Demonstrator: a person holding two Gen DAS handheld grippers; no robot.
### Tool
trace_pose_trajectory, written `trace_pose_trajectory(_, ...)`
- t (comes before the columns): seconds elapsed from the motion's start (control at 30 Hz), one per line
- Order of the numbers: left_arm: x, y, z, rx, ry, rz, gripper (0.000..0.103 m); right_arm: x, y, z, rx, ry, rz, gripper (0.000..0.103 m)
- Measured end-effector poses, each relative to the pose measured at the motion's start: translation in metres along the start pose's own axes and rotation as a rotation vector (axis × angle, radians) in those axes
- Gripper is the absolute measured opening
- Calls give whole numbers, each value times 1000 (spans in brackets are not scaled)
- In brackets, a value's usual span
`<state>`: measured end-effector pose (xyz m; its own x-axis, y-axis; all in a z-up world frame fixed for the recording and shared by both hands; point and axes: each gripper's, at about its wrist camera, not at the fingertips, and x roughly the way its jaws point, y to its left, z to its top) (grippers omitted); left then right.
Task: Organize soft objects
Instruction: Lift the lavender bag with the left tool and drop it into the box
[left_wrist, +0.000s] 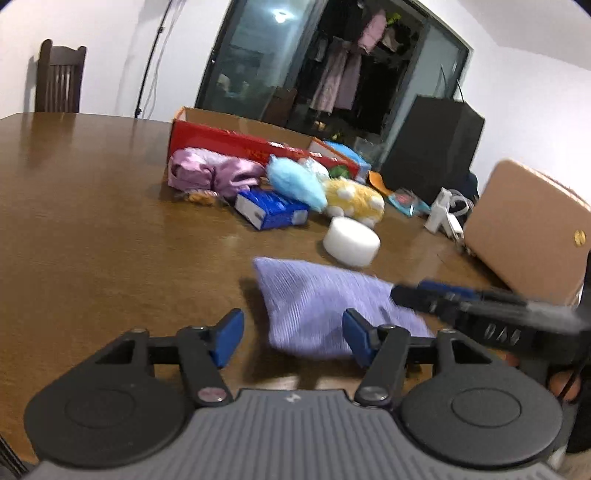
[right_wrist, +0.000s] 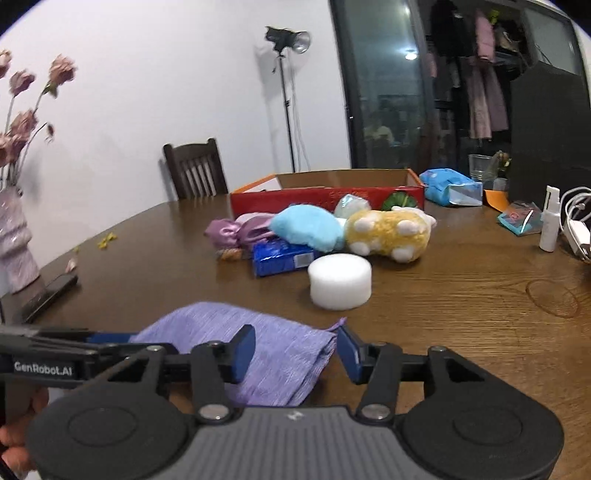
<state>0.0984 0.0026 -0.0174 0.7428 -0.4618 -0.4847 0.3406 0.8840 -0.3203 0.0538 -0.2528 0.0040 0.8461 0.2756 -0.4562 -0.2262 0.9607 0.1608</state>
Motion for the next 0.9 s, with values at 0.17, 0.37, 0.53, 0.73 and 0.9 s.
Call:
trace_pose_trajectory(0.17, 3, 1, 6, 45, 8, 1, 50, 19, 12, -7, -43, 37, -21, 47)
trace_pose_trajectory(0.37, 5, 1, -2, 41, 31, -24, 18, 23, 21, -16, -119, 36, -50, 40)
trace_pose_trajectory(0.53, 4, -6, 14, 66, -12, -50, 8, 22, 19, -8, -144, 22, -21, 7)
trace_pose_trajectory(0.73, 16, -11, 84, 98, -115, -126, 8, 22, 2, 50, -165, -80, 10, 7)
trace_pose_trajectory(0.9, 78, -10, 178, 60, -151, -185, 8, 68, -32, 146, -246, -112, 5, 7)
